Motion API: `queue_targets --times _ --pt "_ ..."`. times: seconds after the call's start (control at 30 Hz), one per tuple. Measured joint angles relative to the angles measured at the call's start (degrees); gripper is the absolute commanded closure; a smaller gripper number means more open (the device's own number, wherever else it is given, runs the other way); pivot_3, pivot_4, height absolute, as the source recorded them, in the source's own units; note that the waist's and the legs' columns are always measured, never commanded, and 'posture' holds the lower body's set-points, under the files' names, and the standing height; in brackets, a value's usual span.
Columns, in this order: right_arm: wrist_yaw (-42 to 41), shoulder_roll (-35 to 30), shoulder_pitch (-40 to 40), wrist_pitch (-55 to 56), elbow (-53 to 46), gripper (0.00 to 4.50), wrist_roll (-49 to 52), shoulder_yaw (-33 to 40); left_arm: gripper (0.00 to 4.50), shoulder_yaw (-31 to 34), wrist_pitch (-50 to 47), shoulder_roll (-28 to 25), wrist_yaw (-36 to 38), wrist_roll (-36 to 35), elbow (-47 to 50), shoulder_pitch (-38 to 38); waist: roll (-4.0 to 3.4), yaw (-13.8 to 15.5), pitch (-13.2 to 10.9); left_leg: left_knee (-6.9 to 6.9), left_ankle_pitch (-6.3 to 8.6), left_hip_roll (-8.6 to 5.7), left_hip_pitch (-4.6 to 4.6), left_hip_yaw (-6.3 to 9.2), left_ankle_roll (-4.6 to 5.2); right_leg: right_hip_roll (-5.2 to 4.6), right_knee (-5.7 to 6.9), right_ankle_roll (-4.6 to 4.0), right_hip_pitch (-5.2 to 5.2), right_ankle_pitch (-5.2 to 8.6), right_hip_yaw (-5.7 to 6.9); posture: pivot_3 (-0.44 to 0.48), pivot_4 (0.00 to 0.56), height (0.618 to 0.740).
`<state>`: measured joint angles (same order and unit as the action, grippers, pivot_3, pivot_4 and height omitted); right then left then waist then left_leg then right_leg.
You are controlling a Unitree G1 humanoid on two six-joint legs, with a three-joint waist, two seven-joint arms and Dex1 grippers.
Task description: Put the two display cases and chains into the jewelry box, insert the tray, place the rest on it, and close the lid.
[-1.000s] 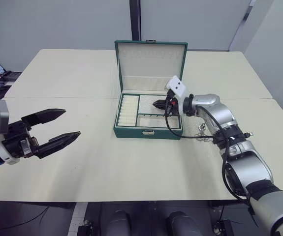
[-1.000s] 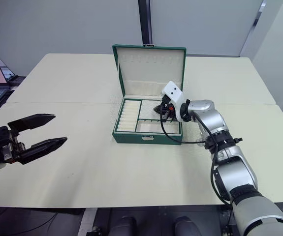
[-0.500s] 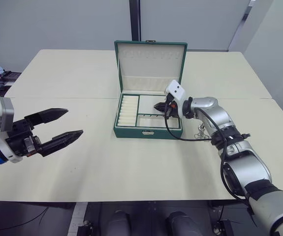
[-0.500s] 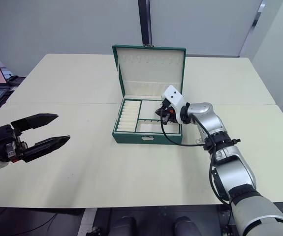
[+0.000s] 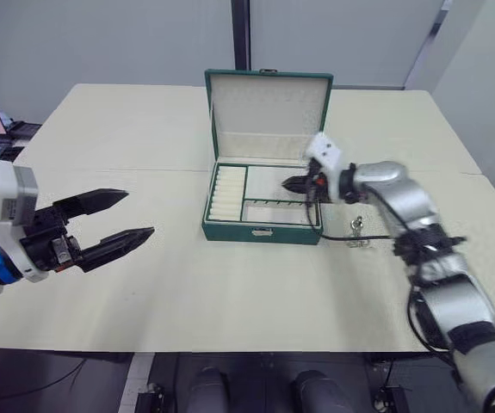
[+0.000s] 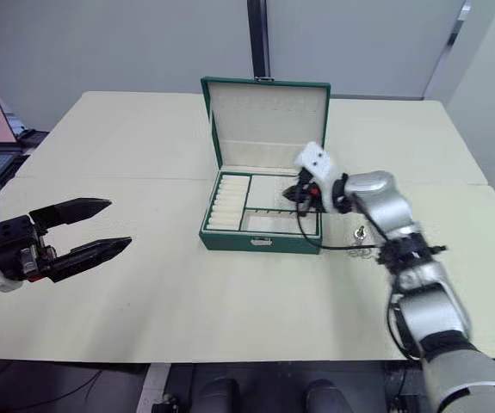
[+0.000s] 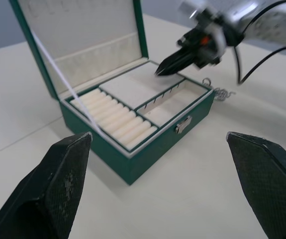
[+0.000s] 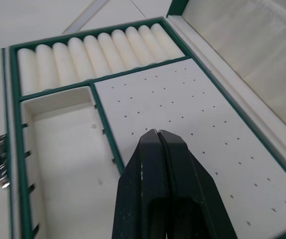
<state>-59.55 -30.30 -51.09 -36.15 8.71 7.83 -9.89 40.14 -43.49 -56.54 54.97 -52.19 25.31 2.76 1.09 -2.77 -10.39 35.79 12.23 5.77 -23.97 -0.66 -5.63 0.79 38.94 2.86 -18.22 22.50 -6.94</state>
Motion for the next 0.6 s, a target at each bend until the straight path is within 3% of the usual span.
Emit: queue_targets --times 0.07,0.2,0.33,0.47,0.57,0.6 --pt "-2.73 -6.59 6.08 -7.59 -13.51 4.31 4.73 2.36 0.00 0.13 -0.49 0.03 -0.93 0.89 -0.07 1.75 0.04 0.45 0.03 -0.03 0.05 0.02 0.04 0.02 0.07 0.02 0.00 0.01 0.04 0.00 0.00 0.000 0.150 0.740" --pt "-4.94 -15.92 23.10 -22.94 -35.75 3.33 16.54 9.96 0.00 0.99 -1.00 0.05 1.74 0.83 0.01 6.04 0.06 0.85 0.02 -0.05 0.10 -0.01 0.06 -0.05 0.15 0.02 -0.01 0.01 0.05 0.00 -0.09 0.000 0.150 0.740" --pt "-5.08 -17.81 37.50 -28.84 -49.43 2.25 26.19 23.26 0.00 2.45 2.83 2.41 5.05 2.33 0.06 9.61 0.09 0.70 0.05 -0.05 0.10 -0.05 0.09 -0.08 0.16 0.02 -0.03 0.01 0.09 0.01 -0.13 0.000 0.150 0.740" --pt "-5.28 -19.07 50.63 -29.12 -55.45 1.01 30.67 32.63 0.00 3.14 4.92 4.75 6.36 3.64 -0.54 12.78 0.30 0.82 0.10 0.00 0.11 -0.06 0.08 -0.04 0.16 0.02 -0.06 0.01 0.03 0.01 -0.12 0.000 0.150 0.740" --pt "-4.93 -19.63 57.20 -27.72 -57.17 0.02 31.79 35.48 0.00 3.14 6.82 5.21 7.46 4.86 -0.72 14.46 0.44 0.80 0.19 0.01 0.11 -0.06 0.14 0.00 0.17 0.03 -0.06 0.00 0.02 0.00 -0.10 0.000 0.150 0.740" --pt "-4.49 -19.79 58.66 -26.89 -57.56 0.02 31.83 36.02 0.00 3.11 6.93 5.22 7.65 5.09 -0.70 14.69 0.46 0.77 0.20 0.01 0.11 -0.06 0.14 0.01 0.17 0.03 -0.05 0.00 0.01 0.00 -0.10 0.000 0.150 0.740"
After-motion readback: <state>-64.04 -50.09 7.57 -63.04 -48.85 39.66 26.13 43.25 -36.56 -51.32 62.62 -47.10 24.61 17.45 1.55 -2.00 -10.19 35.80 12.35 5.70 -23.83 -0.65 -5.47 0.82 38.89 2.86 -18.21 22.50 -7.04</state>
